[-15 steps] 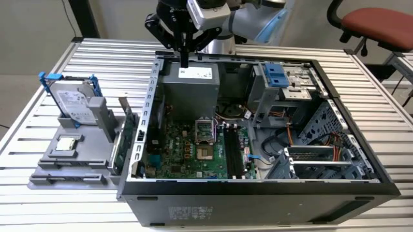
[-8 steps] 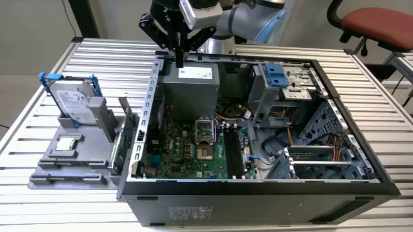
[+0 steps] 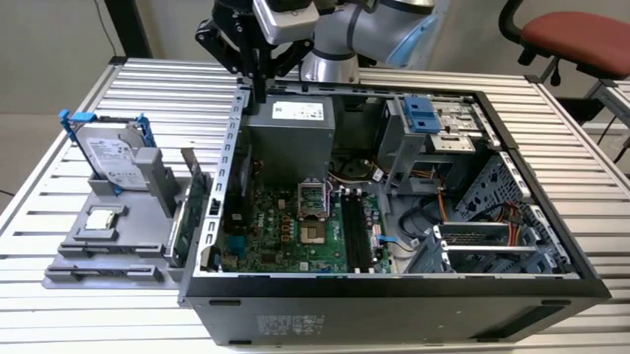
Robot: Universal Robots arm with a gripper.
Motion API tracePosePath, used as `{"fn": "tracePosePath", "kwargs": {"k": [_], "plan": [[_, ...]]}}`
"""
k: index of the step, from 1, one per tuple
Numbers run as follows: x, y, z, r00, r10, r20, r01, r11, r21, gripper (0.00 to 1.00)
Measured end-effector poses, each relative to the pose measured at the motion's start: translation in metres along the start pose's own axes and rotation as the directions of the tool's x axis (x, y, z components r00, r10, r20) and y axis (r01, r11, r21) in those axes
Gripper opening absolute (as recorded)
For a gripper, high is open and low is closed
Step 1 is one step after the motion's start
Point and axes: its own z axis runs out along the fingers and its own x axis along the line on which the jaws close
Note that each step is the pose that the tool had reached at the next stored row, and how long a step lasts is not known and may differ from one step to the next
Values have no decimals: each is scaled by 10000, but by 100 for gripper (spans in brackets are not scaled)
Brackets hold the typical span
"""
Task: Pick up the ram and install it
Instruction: 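Reach for the ram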
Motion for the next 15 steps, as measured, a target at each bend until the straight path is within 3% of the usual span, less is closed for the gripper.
{"fn": "tracePosePath", "kwargs": {"k": [15], "plan": [[292,-20,-6,10000,-22,0,22,10000,-1,0]]}}
